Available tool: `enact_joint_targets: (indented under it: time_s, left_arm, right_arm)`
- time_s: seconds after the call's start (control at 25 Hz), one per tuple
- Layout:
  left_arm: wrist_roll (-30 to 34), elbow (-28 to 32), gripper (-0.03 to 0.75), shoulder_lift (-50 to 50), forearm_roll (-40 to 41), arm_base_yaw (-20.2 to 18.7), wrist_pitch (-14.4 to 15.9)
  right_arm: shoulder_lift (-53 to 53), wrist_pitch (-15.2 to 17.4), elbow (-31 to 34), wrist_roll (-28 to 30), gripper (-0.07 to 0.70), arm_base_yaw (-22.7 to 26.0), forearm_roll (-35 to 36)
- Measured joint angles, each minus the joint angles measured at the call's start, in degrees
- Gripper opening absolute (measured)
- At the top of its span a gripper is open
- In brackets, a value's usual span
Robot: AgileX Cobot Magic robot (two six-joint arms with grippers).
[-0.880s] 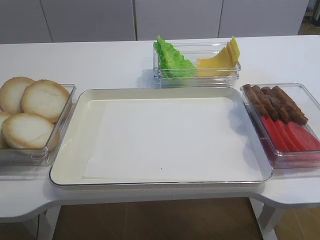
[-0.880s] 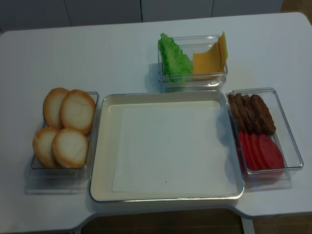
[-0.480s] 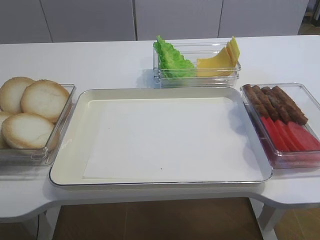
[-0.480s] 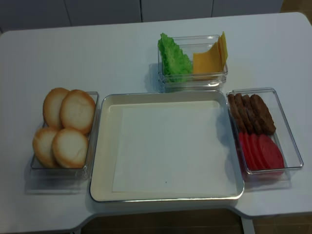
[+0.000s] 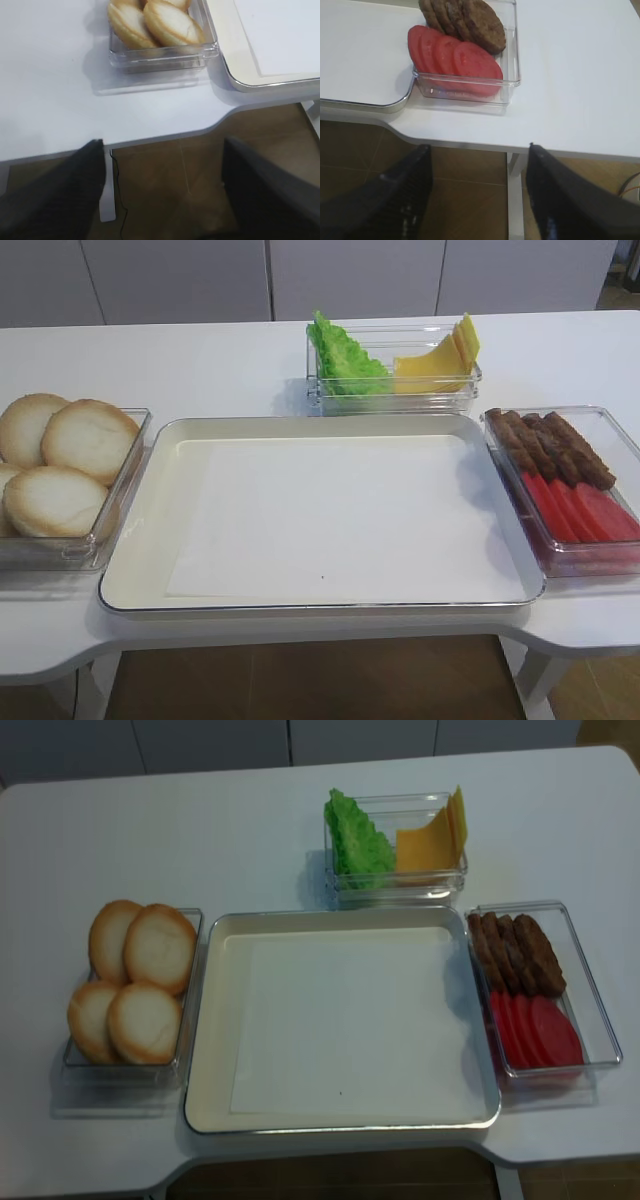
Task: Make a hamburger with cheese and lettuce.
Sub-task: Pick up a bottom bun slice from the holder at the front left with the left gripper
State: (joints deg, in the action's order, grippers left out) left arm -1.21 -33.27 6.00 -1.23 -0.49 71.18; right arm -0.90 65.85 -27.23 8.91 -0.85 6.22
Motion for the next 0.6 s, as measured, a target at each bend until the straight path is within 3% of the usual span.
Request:
enact_joint_targets:
  time_s: [0.2,0.6]
  left_arm:
    - [0.0,-4.4,0.529,11.7,0.0,0.0,-1.1]
    - [-6.1,-14.5,0.529,32.5,1.2,-0.1,-9.9]
  right_arm:
    - [0.0,0.0,0.0,0.0,0.452,0.0,0.0]
    - [0.0,0.0,0.0,0.0,0.452,0.0,0.0]
